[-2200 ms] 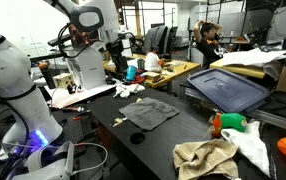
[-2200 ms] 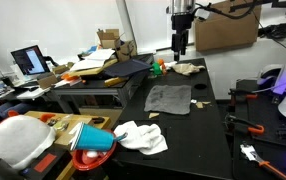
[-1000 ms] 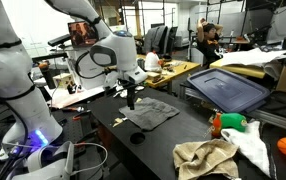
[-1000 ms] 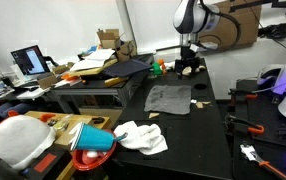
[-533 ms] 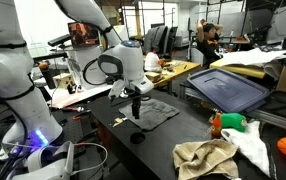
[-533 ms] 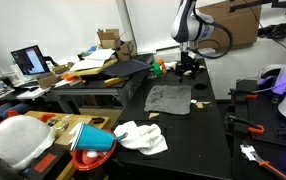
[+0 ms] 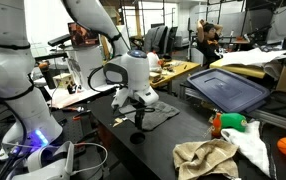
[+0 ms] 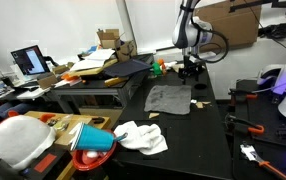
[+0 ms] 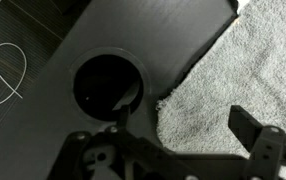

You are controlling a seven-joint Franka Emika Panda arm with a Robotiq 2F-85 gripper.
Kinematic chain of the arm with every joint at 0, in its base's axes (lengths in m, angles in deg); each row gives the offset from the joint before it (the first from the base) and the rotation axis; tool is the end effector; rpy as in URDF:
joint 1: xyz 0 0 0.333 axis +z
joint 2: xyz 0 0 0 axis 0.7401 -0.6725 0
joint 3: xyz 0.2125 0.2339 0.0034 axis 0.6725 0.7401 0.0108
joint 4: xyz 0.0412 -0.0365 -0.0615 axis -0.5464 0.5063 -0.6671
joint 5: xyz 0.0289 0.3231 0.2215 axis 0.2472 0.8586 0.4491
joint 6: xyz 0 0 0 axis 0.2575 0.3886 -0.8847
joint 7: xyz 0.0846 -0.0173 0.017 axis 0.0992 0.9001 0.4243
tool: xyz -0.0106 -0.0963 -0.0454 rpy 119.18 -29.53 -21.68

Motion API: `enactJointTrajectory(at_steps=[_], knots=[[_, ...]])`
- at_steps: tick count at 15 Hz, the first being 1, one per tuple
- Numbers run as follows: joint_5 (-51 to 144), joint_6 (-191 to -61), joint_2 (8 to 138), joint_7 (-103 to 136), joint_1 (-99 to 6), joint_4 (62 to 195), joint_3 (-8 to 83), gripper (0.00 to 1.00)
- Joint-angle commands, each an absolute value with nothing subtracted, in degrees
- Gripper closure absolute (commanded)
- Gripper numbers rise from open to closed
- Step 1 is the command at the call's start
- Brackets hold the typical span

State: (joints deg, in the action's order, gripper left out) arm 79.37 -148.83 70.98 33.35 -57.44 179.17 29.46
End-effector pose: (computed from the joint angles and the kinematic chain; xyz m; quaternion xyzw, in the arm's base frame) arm 0.4132 -0.1968 0.1605 -0.9477 0.3135 0.0009 0.0604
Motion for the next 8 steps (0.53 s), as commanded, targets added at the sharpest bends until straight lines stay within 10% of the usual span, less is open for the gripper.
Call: enactJointTrajectory(at_steps=[1,8], knots=[[79.7,-150.9,68.1,35.3,-58.5,177.3,29.7,0.00],[80.9,-156.0,64.9,35.9,-58.8,175.7,32.4,0.00]])
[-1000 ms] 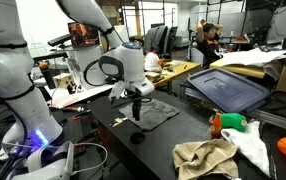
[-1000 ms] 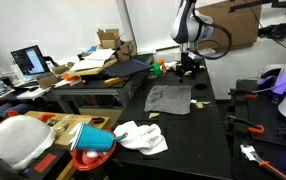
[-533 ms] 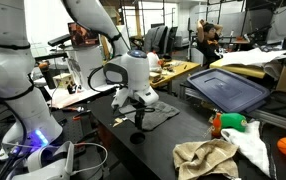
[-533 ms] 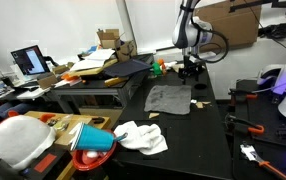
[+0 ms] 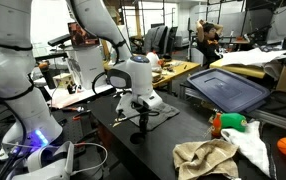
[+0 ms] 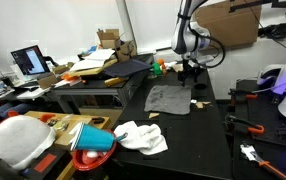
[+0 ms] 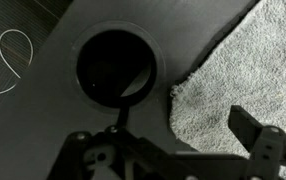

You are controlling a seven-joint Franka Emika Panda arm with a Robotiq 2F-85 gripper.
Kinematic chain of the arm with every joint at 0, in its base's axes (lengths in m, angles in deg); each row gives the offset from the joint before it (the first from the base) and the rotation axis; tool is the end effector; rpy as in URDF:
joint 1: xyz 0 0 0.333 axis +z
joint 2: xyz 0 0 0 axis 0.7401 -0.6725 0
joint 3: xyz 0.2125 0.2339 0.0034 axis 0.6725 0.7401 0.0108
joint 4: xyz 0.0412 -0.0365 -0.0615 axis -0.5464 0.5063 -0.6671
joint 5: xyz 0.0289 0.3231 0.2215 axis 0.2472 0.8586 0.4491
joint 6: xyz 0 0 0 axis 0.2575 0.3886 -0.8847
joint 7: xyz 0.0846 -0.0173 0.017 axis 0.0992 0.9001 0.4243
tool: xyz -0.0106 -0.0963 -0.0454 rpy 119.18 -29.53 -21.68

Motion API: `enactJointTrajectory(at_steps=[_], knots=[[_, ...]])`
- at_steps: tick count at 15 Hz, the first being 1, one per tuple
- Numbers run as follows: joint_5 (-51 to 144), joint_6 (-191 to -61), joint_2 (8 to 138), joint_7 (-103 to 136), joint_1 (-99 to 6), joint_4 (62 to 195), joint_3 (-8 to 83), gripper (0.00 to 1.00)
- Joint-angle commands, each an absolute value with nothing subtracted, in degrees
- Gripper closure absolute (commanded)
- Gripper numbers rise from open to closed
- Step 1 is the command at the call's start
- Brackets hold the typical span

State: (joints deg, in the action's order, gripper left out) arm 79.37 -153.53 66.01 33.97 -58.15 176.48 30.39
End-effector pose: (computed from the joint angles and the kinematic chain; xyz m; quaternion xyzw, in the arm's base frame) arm 0.4239 -0.2059 0.1407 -0.9505 0.3083 -0.0143 0.0347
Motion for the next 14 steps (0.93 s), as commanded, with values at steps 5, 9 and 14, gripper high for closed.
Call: enactJointTrajectory(at_steps=[5,9,14], knots=[[82.0,-157.8,63.0,36.3,-60.3,174.8,36.9,0.00],[81.9,-159.5,61.1,36.5,-62.2,174.5,39.0,0.00],[81.2,-161.5,60.5,35.5,-63.8,174.6,39.1,0.41]])
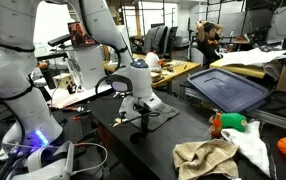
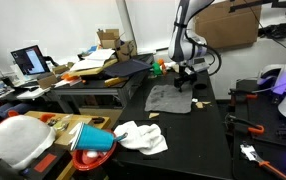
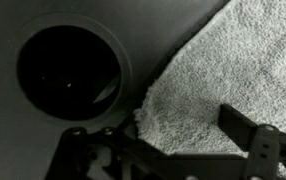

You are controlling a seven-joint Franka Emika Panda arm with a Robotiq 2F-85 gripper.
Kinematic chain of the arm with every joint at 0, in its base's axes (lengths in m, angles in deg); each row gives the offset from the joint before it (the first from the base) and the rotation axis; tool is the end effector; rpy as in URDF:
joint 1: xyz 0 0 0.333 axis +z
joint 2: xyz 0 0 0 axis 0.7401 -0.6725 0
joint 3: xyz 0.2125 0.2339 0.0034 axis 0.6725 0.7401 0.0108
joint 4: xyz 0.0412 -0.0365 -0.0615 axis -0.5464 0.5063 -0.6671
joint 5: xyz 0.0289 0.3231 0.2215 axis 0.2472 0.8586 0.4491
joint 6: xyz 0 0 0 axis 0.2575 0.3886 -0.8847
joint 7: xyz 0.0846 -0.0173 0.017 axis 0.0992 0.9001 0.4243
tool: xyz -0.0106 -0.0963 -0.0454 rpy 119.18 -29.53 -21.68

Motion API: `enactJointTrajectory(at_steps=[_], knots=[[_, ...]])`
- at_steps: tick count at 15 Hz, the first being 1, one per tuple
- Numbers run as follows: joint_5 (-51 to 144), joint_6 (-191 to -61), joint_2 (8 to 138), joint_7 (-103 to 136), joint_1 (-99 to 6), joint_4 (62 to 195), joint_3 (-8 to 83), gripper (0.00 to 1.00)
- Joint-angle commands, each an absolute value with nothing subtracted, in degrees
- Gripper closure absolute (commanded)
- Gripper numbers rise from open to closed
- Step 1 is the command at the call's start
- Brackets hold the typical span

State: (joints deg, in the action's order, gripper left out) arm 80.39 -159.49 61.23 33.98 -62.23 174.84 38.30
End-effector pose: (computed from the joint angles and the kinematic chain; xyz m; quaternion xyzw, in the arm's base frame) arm 0.4387 -0.1806 0.1129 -0.9547 0.2938 -0.0290 0.0365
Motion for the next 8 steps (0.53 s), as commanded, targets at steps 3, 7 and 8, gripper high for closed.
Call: enactJointTrajectory(at_steps=[3,7,8], knots=[[81.1,-161.5,62.4,35.0,-64.3,175.7,38.8,0.64],[78.8,-161.9,66.3,33.5,-61.5,178.0,36.4,0.95],[77.5,-161.6,67.5,33.0,-60.2,178.6,35.4,0.99]])
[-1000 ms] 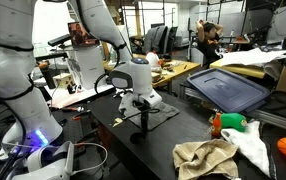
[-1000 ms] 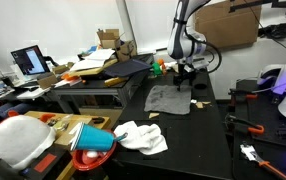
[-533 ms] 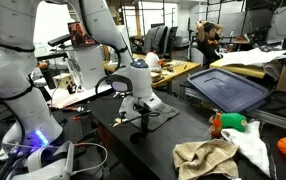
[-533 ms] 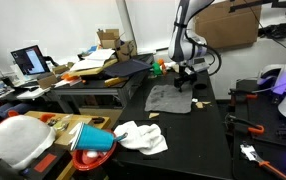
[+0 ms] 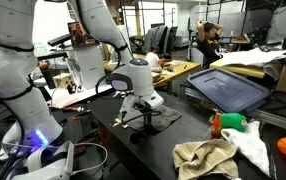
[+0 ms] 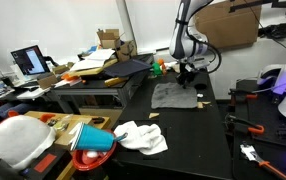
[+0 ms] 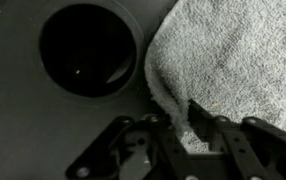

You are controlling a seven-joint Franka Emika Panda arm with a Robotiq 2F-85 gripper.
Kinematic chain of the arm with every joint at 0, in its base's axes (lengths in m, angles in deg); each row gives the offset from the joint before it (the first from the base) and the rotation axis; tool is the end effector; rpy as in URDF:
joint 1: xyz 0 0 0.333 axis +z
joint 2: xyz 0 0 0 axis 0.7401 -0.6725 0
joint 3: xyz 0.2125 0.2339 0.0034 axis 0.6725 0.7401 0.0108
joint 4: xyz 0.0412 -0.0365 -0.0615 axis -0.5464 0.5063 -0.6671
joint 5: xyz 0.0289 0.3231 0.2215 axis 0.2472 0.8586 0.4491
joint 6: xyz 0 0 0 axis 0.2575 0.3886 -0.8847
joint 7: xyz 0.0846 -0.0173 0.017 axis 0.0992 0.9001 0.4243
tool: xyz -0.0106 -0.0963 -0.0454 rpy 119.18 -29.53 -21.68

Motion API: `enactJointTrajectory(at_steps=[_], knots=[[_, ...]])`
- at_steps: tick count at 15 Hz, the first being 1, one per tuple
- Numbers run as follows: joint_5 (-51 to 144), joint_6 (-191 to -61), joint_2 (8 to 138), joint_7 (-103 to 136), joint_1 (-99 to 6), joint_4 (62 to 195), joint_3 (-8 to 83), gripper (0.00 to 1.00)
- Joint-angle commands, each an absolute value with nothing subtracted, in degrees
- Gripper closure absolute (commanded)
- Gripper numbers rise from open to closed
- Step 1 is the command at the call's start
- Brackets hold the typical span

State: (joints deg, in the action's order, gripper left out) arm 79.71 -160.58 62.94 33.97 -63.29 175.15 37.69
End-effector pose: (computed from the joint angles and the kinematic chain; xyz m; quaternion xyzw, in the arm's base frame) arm 0.4387 -0.1958 0.1277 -0.9517 0.3016 -0.0495 0.0281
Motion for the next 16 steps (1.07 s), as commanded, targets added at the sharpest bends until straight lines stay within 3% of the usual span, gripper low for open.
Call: enactJointTrajectory(at_steps=[1,4,10,16], knots=[[76.1,-161.6,68.7,32.2,-58.5,179.3,34.0,1.00],[60.4,-160.7,72.6,22.2,-52.0,181.8,27.4,0.99],[31.9,-152.0,75.7,3.1,-23.9,177.8,3.7,0.99],[14.3,-136.7,79.8,-9.1,-27.7,171.5,18.5,0.99]])
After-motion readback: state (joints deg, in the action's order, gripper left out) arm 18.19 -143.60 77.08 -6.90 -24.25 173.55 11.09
